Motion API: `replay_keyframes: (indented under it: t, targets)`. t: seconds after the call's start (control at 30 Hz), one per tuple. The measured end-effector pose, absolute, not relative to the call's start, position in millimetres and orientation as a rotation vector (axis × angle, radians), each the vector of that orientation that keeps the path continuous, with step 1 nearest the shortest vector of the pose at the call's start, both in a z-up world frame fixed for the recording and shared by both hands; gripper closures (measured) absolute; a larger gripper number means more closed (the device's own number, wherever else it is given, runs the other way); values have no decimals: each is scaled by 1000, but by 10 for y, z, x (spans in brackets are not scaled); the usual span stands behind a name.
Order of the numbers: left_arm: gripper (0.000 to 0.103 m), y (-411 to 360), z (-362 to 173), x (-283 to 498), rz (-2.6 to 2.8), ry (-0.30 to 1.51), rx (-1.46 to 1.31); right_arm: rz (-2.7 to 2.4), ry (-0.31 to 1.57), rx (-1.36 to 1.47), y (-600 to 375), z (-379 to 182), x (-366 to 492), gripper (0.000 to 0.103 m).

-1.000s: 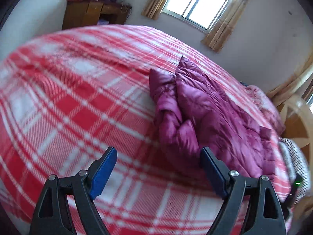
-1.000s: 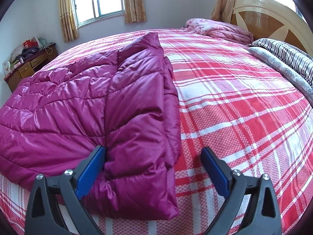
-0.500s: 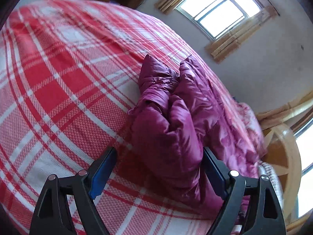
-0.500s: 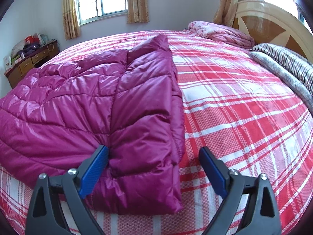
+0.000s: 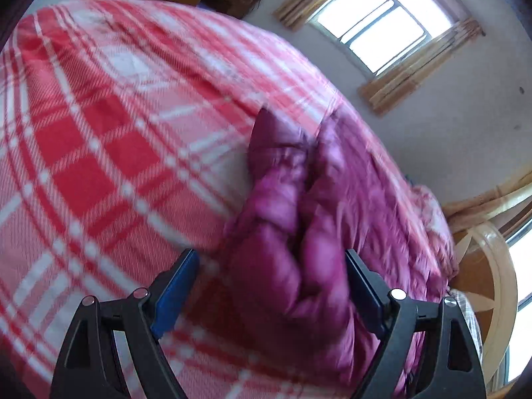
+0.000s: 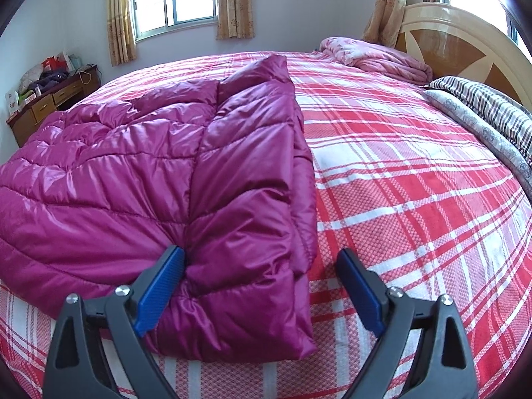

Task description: Fold large clothes

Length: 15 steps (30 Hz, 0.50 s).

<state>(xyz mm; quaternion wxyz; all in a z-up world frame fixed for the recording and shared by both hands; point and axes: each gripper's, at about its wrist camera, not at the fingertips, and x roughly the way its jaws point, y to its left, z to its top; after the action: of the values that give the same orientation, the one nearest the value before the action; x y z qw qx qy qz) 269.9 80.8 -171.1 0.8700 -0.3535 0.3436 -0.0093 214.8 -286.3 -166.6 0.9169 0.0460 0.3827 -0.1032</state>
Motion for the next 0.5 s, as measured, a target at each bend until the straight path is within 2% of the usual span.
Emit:
replay_keyframes:
  t: [0.03,0.07,0.1,0.13,0.2,0.27,0.37,0.5]
  targets:
    - [63,804,-1673,2750,-62,710,-731,-201,800,74,-2835,-1622,2145,15]
    - [81,790,-1625,2804,-143,719,-735,-186,815,53,-2806,-1565,2138,26]
    - [84,764,-1519,2810,-176,710,-718,-174,823,36,-2793,-1515,2122,36]
    - [88,699,-1382,2788,-188,693,-658,-169,827,28,-2781,-1469,2101,38]
    - [90,471,-1060,2679,-238,622,-513,-170,839,5,-2774,-1434,2083,46]
    - [91,51,-712,2520,-246,542,-267,-175,855,-19,-2773,-1455,2076,46]
    - [91,-526,-359,2288,-317,437,-57,-171,866,8,-2859,-1462,2057,49]
    - [91,-1138,-206,2155,-463,389,73,-165,863,82,-3016,-1454,2007,48]
